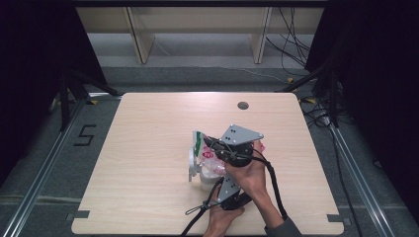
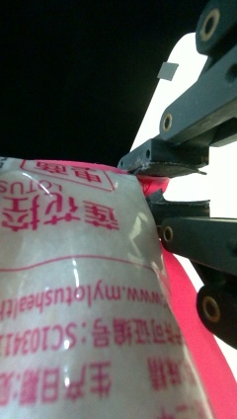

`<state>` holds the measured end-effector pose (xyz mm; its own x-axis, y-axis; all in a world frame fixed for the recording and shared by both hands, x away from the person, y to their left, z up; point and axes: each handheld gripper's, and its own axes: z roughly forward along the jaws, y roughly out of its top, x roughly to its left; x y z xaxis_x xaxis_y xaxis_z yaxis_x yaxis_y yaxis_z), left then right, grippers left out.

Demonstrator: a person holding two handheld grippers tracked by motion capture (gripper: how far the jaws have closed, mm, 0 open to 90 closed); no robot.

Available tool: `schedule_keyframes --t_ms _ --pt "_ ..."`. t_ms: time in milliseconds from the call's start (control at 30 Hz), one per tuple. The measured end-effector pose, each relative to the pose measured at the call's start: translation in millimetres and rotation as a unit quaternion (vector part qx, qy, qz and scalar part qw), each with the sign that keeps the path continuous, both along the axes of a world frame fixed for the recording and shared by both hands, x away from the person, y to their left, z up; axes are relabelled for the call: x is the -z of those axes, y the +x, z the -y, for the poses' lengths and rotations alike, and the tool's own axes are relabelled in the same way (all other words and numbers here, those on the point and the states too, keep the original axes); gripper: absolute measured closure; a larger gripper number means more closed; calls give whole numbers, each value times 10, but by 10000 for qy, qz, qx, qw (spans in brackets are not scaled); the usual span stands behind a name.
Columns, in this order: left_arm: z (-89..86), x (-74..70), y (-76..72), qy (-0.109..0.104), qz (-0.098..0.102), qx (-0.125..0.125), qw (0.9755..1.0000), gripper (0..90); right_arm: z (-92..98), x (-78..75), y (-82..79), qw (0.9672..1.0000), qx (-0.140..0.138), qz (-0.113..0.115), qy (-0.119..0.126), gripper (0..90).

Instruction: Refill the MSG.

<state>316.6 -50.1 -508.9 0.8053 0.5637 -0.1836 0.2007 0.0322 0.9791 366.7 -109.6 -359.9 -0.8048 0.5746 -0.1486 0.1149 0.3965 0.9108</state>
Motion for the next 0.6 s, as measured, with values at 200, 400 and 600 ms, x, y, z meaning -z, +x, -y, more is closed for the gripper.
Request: schedule_keyframes --t_ms 200,400,600 --pt "-13 -8 -9 102 -46 -32 9999 777 0 0 4 10000 9 33 -7 898" --pt "-10 -11 -11 54 -23 -33 10000 777 -5 -7 -4 10000 -7 43 -1 898" --pt "-15 -4 -15 114 -37 -32 9999 777 1 3 15 10000 -42 44 -25 898"
